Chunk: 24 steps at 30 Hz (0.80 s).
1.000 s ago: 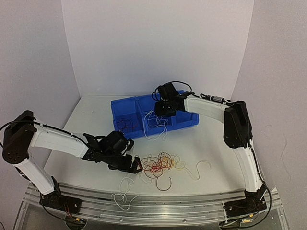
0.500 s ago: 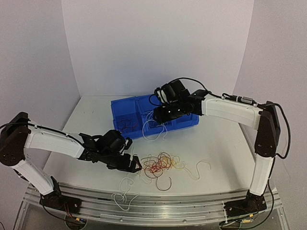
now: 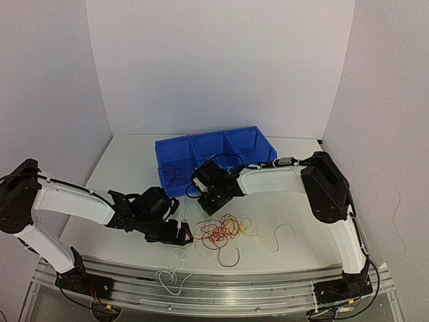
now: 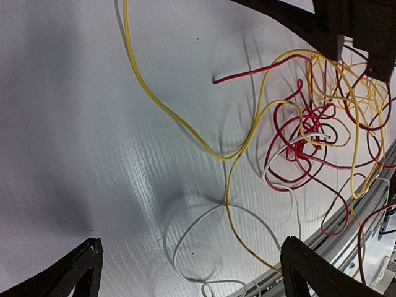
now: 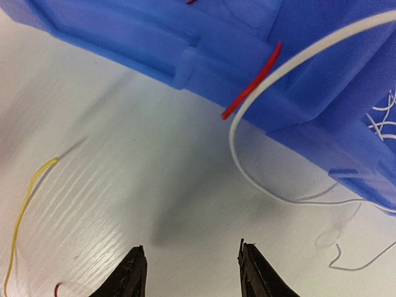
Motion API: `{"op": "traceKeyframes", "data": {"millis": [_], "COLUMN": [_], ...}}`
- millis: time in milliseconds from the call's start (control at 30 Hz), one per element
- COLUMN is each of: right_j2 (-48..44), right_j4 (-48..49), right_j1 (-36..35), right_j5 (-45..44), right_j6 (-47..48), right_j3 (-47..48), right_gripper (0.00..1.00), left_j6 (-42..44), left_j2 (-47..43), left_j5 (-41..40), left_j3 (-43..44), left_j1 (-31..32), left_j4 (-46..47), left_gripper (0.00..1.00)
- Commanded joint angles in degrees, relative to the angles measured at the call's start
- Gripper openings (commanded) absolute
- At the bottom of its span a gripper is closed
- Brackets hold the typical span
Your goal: Untangle the cables
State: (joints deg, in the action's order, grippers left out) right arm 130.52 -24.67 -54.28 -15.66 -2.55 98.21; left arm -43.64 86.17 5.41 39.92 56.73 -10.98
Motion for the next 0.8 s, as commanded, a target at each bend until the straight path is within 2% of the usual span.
{"op": "traceKeyframes", "data": {"millis": [0,233,400,467,700,767], "right_j2": [1.6,5.1,7.8,8.6,5.3,2.0], "right_j4": [7.9,12.7,13.7,14.2,16.4,16.9], "right_j1": [0.3,0.4,0.3,0.4,0.5,0.4], "right_j5": [-6.9,-7.1,-8.0,-8.5,-9.9,-9.4], "right_j6": [1.3,2.1,2.1,2.1,1.4,1.3], "right_j3": [1.7,2.6,4.6,5.2,1.4,-1.0], "right_gripper": [0.48,0.47,0.42,0.38,0.0,0.0], "left_j6": [-1.0,-1.2,-1.7,-1.8,-2.4,-2.4], "left_j2": [-1.5,-0.6,-0.1,-0.1,-1.0,-1.2], "left_j5": [-1.0,-0.9,-1.0,-1.1,-1.7,-1.9], "left_j3": [0.0,0.5,0.8,1.0,0.5,0.4], "left_j1": [0.5,0.7,0.8,0.9,1.2,1.2], "left_j4": [0.8,0.7,0.2,0.0,-0.3,-0.4], "left_gripper": [1.0,0.99,1.0,0.99,1.0,0.99]}}
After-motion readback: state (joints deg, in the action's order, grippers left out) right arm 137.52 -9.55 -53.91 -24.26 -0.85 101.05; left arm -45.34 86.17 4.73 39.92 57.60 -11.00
